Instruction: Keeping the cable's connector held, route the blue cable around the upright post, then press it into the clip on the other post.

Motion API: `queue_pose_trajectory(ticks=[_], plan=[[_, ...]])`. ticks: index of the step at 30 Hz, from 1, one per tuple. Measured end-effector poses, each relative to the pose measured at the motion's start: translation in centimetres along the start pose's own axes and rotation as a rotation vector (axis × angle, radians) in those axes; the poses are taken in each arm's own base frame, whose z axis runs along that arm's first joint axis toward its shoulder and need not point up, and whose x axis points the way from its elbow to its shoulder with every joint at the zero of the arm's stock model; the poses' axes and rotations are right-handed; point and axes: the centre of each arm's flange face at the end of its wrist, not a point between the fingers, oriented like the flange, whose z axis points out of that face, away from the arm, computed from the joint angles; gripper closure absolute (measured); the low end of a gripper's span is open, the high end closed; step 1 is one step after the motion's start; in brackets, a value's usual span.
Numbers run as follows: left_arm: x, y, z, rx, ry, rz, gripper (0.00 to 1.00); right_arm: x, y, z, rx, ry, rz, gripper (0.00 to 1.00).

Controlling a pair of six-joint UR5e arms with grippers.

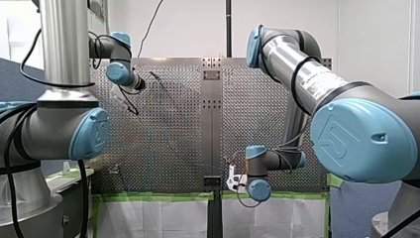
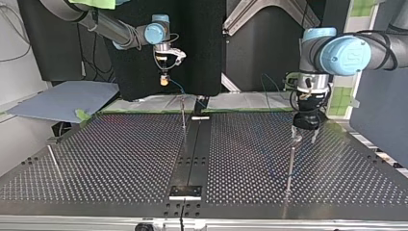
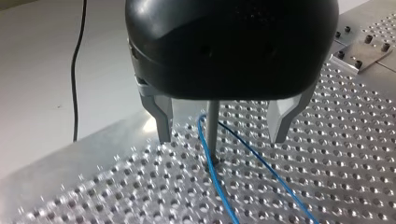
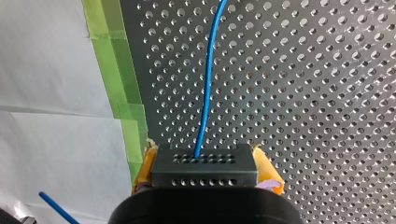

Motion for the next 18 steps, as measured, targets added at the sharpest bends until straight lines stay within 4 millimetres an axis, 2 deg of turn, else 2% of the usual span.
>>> queue_pose_trajectory(ticks=[10,18], plan=[[-2.2,-2.1,-2.8,-0.046,-0.058,0.085,0.00,0.0,-0.1,0.0,0.008,0.000,0.001,1.00],[-5.6,-5.5,-4.1,-0.062,-0.140,0.158,0.00,0.0,-0.1,0.0,0.013,0.001,0.003,1.00]])
